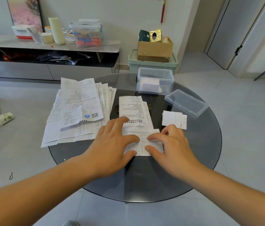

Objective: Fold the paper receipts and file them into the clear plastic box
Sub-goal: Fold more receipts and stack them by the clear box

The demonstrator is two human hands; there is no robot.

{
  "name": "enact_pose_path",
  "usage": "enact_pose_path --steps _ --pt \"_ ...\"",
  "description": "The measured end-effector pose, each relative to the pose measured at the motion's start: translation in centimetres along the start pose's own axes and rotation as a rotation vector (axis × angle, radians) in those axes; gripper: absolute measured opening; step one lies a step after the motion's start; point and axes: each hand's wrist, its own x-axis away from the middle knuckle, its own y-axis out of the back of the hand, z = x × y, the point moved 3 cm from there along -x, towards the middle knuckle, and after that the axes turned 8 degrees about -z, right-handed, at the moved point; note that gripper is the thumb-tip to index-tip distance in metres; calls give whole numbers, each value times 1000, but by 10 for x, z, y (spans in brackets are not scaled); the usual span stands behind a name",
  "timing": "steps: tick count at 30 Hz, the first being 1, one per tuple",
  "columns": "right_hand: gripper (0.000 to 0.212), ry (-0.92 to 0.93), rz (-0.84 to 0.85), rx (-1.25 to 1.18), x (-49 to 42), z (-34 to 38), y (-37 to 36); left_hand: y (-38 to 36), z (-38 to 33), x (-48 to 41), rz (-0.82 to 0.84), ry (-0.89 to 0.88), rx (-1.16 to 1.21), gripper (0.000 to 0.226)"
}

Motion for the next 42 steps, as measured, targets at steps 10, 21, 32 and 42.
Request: enact_pose_path --steps 10,21,32,42 --pt "48 -15 29 30 2 4 3 -1 0 2 174 -128 -51 43" --pt "31 131 107 -64 13 0 16 16 -8 22 379 -163 37 50" --pt "33 321 282 -65 24 7 21 17 -10 25 427 -221 88 91" --pt "82 479 400 49 51 15 25 7 -24 44 268 -263 122 78"
